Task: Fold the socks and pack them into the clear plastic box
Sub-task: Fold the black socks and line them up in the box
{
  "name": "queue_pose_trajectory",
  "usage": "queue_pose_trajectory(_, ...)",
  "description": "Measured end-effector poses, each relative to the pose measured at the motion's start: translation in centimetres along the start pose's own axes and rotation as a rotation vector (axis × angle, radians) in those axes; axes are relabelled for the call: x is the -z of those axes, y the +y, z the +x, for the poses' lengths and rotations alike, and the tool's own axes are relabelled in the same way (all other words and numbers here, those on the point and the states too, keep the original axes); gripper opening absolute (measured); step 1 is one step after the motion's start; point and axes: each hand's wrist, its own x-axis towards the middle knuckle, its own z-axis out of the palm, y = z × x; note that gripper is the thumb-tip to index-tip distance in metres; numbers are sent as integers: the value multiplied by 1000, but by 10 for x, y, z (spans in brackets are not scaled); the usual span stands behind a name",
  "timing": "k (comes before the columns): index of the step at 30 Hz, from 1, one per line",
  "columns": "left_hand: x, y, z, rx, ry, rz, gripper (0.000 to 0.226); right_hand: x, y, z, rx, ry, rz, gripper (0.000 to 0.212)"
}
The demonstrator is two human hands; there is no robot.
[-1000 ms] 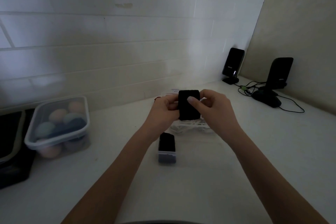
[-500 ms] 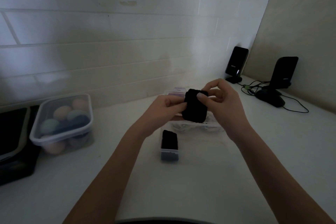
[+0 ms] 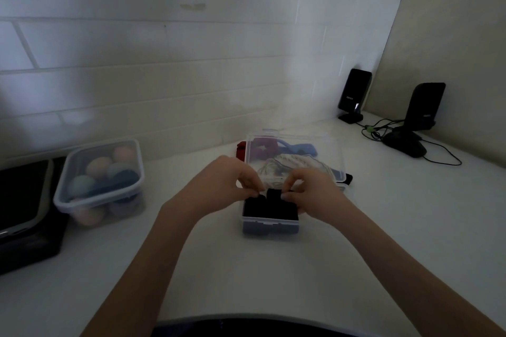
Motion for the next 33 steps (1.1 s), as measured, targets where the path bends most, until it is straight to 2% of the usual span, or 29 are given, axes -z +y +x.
queue_pose_trajectory(3,-1,2,2,16,-128,59,16,-3,1,3,-24,-8,2,30)
queue_pose_trajectory(5,-3,5,5,50,-208,79,17,-4,0,1,-23,-56,-37,10)
queue_pose_trajectory(6,-3,7,6,67,-232,91,18,-3,0,0,-10,-78,-65,8)
queue_pose_trajectory(13,-13,11,13,100,-260,237,20,3,-2,-7,112,-288,-277,23)
queue_pose_trajectory(18,-16,10,15,101,-279,247,29,1,-15,2,250,-300,-582,33)
queue_pose_trajectory(22,-17,10,18,118,-293,299,24,-1,-19,6,271,-335,-669,30)
queue_pose_trajectory(28,-24,19,25,145,-423,412,21,-1,-22,9,301,-357,-747,30)
queue_pose_trajectory(33,-24,25,24,141,-421,466,23,-4,-32,9,319,-370,-802,24)
